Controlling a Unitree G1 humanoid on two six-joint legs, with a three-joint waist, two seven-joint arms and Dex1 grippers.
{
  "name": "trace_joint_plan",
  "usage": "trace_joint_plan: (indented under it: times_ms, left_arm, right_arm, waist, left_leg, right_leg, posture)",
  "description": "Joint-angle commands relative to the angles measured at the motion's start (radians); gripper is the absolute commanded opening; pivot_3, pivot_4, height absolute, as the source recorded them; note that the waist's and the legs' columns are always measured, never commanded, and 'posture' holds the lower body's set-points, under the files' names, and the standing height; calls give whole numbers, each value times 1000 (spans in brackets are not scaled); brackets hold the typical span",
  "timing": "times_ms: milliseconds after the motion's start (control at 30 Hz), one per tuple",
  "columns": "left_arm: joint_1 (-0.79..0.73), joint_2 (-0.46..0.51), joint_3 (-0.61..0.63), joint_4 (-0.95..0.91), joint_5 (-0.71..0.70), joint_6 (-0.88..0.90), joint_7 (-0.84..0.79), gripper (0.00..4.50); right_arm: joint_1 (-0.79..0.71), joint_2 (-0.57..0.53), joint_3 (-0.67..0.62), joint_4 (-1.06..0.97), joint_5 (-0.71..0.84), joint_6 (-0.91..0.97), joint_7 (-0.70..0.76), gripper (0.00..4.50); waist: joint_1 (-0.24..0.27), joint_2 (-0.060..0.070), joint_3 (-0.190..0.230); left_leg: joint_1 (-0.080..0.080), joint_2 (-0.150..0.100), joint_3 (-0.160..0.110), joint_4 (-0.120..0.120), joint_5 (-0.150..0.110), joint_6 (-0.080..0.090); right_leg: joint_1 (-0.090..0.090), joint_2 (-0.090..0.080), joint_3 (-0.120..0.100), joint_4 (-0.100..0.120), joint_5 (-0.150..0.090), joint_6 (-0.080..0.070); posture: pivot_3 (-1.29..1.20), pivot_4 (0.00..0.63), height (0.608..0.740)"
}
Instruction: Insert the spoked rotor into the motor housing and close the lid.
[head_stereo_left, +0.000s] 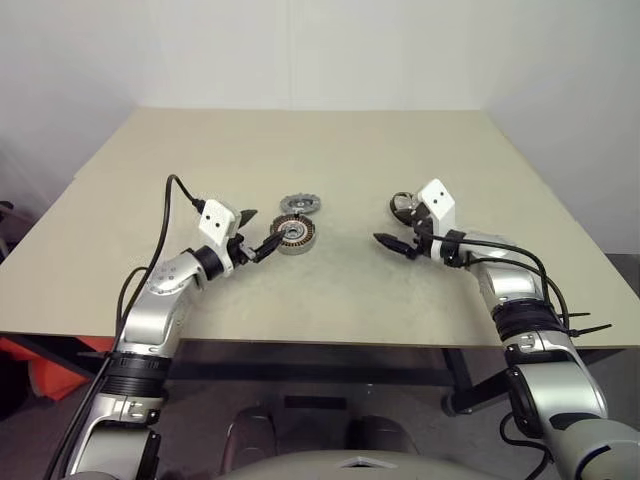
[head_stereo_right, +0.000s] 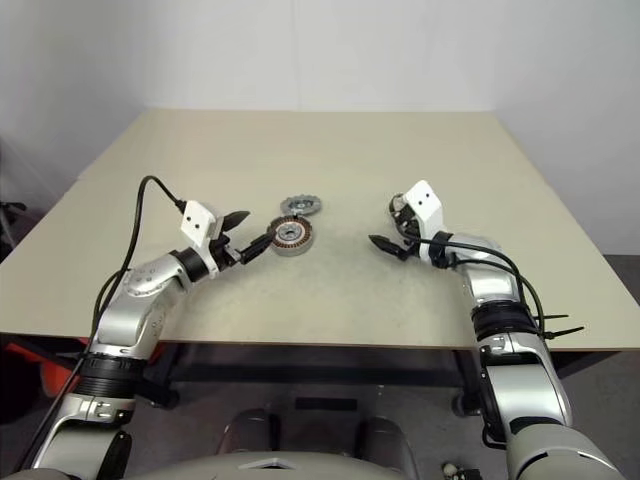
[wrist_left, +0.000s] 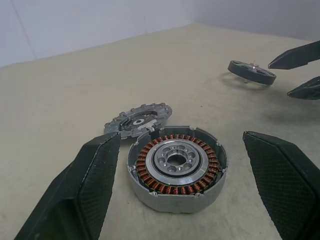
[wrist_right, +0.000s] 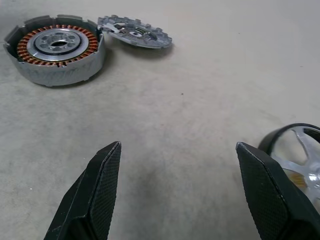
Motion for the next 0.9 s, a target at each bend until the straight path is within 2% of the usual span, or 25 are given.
trace_joint_plan:
  times_ms: [33,900]
  left_arm:
    - [-9,12,15,-33,4,-22,-2,4114]
    - [-26,11,6,2,7,-32,-23,4114]
  right_arm:
    - [-39,-8,-11,2,-2,-28,-9,4119]
    - [-9,3,-15,-37,4,-19,-38,4119]
  waist:
    - [0,0,0]
    - [0,0,0]
  left_leg:
    - [0,0,0,0,0,0]
    - [0,0,0,0,0,0]
  right_leg:
    - [0,0,0,0,0,0]
    - [0,0,0,0,0,0]
  posture:
    - [0,0,740]
    - [0,0,740]
